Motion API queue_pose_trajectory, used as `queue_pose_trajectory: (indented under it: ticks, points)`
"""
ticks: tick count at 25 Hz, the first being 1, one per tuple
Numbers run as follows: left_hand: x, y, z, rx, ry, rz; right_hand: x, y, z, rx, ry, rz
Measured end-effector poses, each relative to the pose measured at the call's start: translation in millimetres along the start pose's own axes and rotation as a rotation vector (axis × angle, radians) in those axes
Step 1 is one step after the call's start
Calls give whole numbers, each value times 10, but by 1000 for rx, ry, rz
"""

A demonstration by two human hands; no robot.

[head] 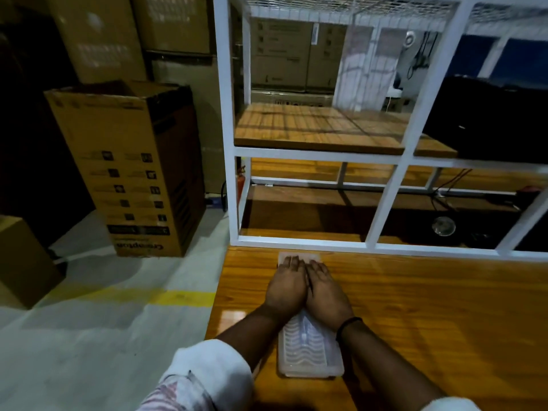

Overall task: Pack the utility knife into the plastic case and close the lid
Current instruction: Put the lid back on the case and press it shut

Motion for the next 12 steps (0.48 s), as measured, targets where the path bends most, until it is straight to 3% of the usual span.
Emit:
queue_pose_trajectory:
  ticks: [4, 6, 12]
  points:
    - [60, 9, -28, -91, -17, 114, -60, -71, -3, 50, -4, -11]
    - [112, -37, -37, -49, 32, 73, -74, -89, -8, 74, 23, -58]
    - [46, 189, -158, -265, 45, -2, -119, -100, -23, 52, 23, 19]
Point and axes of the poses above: each hand's wrist, its own z-axis towards the middle knuckle, its own y-axis out of the back of the hand, x = y × z, the point moved 9 cm from there along z, towards the middle knuckle, and after that the axes turned 1 degree about -y, right-handed, at the moved point
